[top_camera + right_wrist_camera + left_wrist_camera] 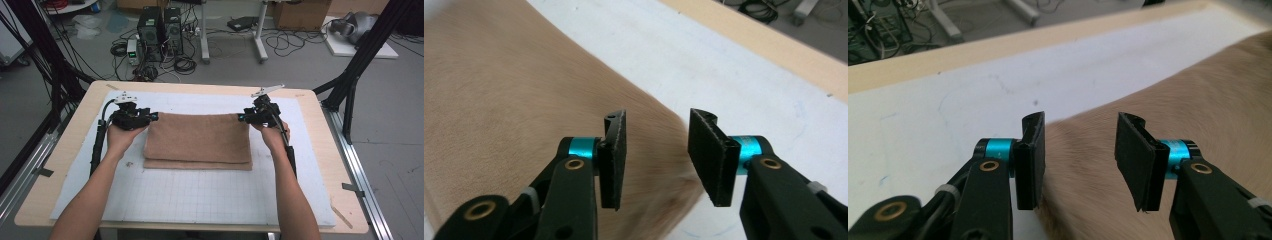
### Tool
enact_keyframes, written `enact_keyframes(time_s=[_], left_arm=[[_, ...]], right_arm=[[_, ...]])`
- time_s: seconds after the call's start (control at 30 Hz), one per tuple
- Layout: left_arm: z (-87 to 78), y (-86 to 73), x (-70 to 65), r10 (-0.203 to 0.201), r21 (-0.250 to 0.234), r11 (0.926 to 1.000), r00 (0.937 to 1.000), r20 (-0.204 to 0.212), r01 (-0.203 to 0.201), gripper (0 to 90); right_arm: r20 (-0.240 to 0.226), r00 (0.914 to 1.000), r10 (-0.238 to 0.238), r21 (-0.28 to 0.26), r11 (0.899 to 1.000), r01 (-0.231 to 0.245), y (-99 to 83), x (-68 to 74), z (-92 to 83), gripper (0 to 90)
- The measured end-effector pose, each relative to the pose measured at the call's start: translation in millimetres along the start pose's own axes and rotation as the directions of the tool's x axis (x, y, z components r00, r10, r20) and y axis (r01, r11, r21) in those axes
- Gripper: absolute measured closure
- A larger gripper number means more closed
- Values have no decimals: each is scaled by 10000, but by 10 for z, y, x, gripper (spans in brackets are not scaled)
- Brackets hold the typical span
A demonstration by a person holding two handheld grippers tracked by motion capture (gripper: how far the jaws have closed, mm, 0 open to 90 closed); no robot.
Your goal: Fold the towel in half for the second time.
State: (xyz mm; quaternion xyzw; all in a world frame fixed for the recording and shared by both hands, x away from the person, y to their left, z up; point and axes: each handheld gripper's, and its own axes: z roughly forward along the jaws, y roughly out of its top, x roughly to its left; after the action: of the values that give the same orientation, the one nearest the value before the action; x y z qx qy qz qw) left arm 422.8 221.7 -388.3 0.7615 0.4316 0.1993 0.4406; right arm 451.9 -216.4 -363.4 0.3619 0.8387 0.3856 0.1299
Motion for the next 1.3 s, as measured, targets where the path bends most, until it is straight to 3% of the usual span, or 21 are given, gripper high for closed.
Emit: enact_keyframes(time_s=[0.1,0.2,0.3,0.5,0.63,0.7,0.77,0.9,1.0,1.13,1.23,1.3], left_arm=[[-46,-80,32,-19,273,9996,9999,101,16,494],[-138,-151,-9,192,37,9998,9994,286,-193,469],[-211,-227,-68,533,44,9986,9977,413,-535,462],[-282,-348,-183,1125,239,9932,9925,486,-1137,457],[-297,-422,-241,1248,253,9916,9895,730,-1269,456],[-297,-453,-265,1396,548,9880,9865,853,-1446,455],[-310,-496,-302,1499,439,9871,9854,808,-1537,447],[-312,-617,-349,1374,541,9883,9866,884,-1425,446],[-304,-702,-377,1293,546,9893,9866,997,-1352,469],[-256,-761,-419,1509,1082,9802,9797,1321,-1656,550],[-226,-792,-442,1564,1148,9781,9771,1441,-1735,637],[-223,-810,-447,1446,1059,9814,9794,1408,-1601,664]], right_arm=[[-115,9998,-160,598,9981,167,-10,86,30,517],[-340,9987,-372,756,9963,397,-11,187,-20,490],[-285,9965,-789,198,9966,795,-68,310,-111,489],[-443,9953,-862,26,9963,864,-297,380,-171,482],[-623,9950,-783,-166,9969,774,-481,416,-212,483],[-703,9943,-796,-190,9967,785,-570,441,-218,484],[-720,9936,-873,-148,9961,864,-654,467,-215,484],[-730,9936,-862,13,9962,865,-797,493,-212,487],[-815,9939,-744,127,9971,757,-872,487,-194,491],[-880,9928,-814,440,9954,855,-935,514,-116,507],[-857,9924,-878,781,9924,946,-957,529,-37,558],[-857,9919,-936,769,9920,1003,-959,533,-15,630]])
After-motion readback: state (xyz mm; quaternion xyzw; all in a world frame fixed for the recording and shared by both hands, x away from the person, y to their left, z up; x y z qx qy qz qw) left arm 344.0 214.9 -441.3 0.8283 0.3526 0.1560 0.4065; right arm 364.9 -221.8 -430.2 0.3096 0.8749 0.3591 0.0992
